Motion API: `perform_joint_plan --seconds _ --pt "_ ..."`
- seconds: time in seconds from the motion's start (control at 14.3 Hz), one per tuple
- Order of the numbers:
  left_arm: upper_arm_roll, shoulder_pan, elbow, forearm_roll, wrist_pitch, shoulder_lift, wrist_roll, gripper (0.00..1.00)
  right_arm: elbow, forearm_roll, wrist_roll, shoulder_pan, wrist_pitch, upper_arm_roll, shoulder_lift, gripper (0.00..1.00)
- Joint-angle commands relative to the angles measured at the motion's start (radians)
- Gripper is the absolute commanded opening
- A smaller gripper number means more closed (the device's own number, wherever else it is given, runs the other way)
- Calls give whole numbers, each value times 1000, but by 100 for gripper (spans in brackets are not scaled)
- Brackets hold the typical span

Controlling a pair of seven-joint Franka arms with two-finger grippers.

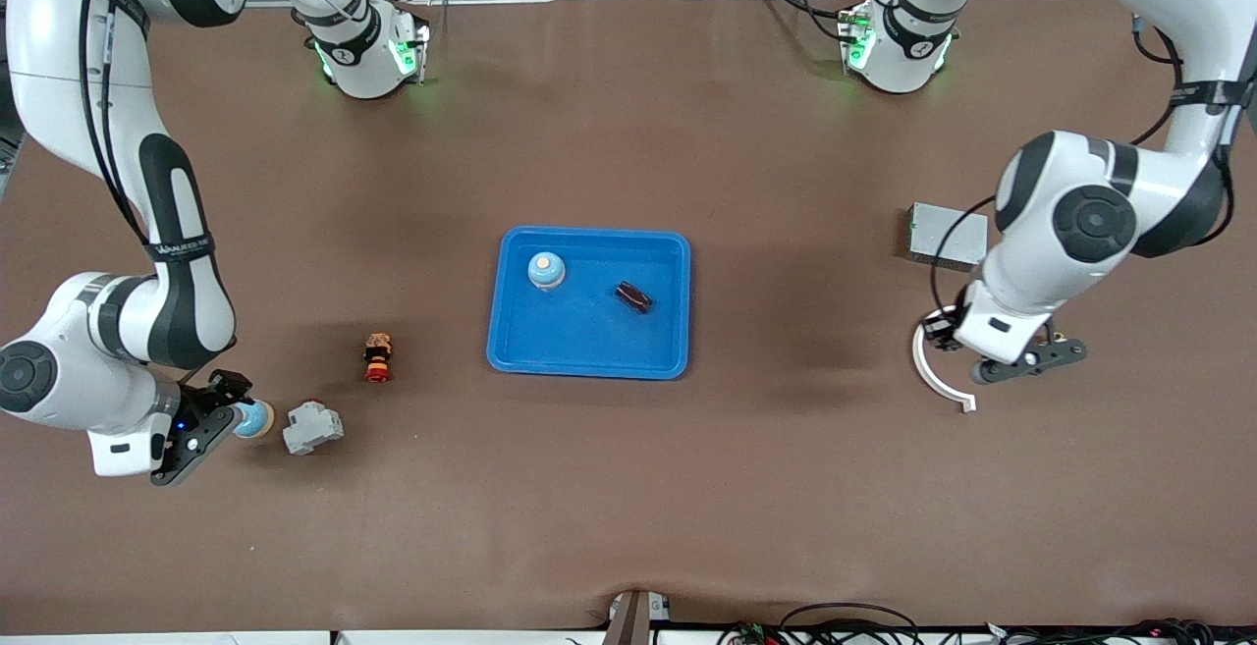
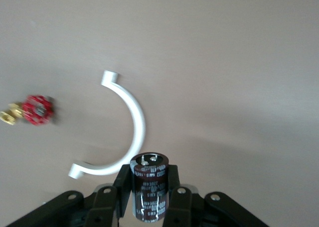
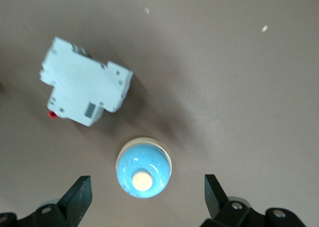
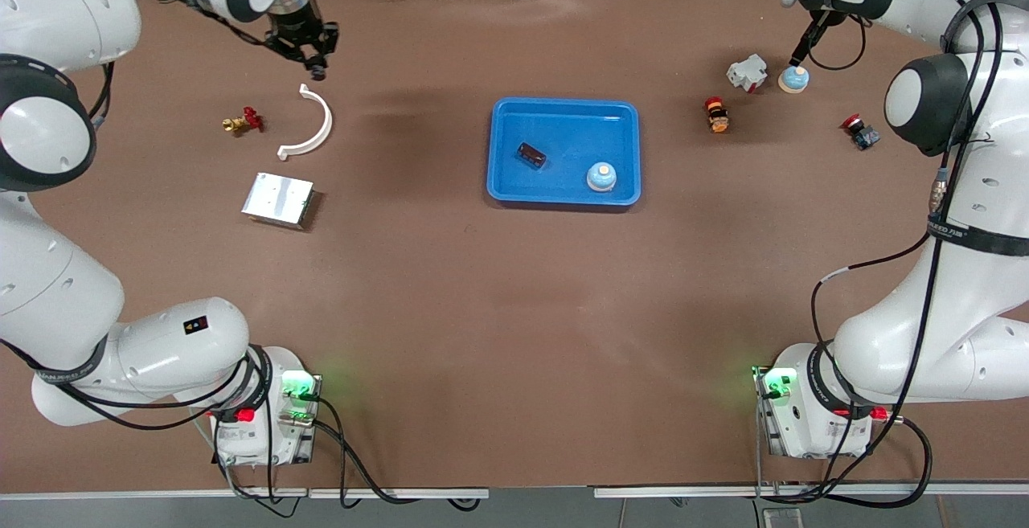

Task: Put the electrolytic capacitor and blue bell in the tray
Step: 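Grasp the black capacitor with the left gripper while the right gripper reaches the bell, then lower the capacitor into the tray while the right gripper lifts the bell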

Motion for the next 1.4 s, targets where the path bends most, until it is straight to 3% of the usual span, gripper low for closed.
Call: perform_joint_plan --seconds 0.0,0.63,1.19,1.33 --pt "-43 -58 45 -15 -27 36 -148 0 37 -10 -27 -32 -5 18 50 100" --pt "-41 -357 163 -1 -3 193 -686 0 27 6 -33 -29 -3 24 94 100" --pt "-30 -521 206 -3 283 334 -1172 0 -3 6 -34 -27 11 23 103 100" --pt "20 -585 235 -3 292 372 -1264 0 -3 6 -34 -27 11 23 103 100"
